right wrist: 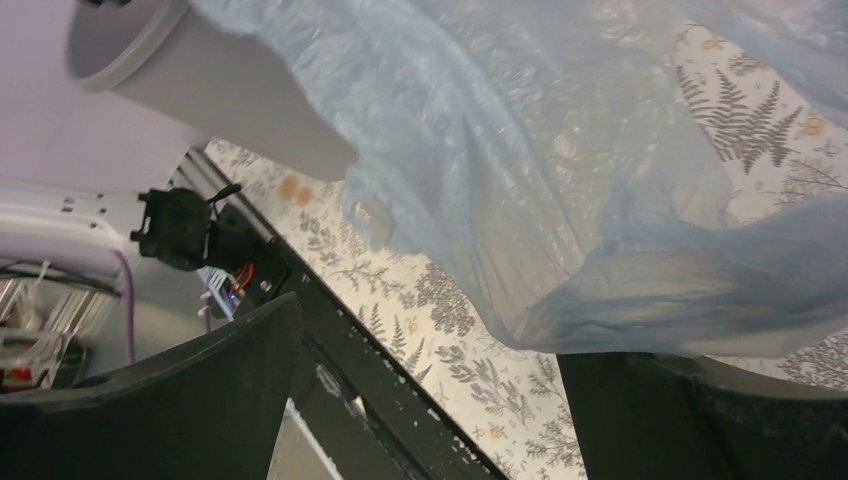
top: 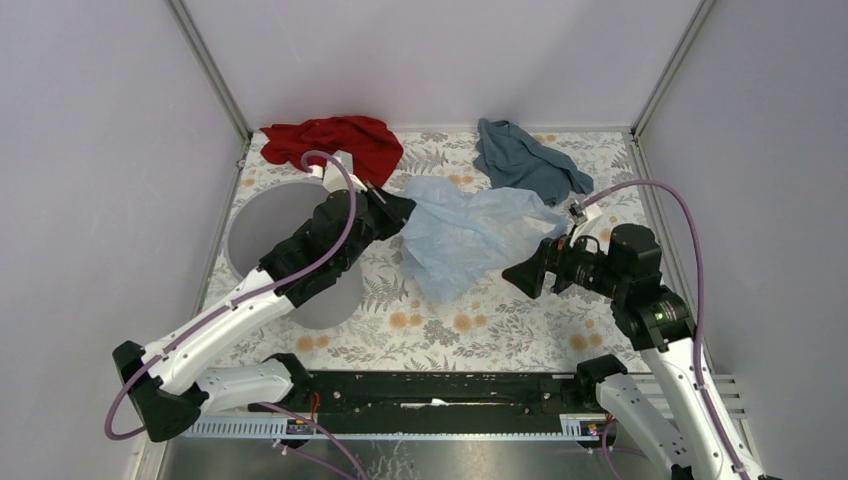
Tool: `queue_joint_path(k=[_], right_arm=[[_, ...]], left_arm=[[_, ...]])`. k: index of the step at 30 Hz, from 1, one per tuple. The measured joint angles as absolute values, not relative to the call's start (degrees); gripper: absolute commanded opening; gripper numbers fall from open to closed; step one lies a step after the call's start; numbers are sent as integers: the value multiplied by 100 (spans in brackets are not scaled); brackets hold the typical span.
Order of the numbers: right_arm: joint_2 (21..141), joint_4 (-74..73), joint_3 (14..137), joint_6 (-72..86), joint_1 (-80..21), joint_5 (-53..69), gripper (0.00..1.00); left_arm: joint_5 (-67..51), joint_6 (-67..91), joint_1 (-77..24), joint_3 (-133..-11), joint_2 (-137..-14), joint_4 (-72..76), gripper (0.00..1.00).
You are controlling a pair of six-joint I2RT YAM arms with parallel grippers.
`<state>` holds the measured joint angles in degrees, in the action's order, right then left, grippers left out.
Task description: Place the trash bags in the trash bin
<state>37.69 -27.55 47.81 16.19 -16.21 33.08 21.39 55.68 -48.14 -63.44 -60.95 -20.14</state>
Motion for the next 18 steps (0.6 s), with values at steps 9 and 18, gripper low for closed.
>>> queue_joint_path(k=[9, 18], right_arm=[[3959, -3634, 5271, 1503, -1623, 2311, 100], [4237, -3114, 5122, 1581, -1675, 2569, 100]], left_arm=[[2563, 6573, -4724, -6716, -6335, -1284, 0], [3131, 7496, -4434, -6418, -5791, -910, 0]])
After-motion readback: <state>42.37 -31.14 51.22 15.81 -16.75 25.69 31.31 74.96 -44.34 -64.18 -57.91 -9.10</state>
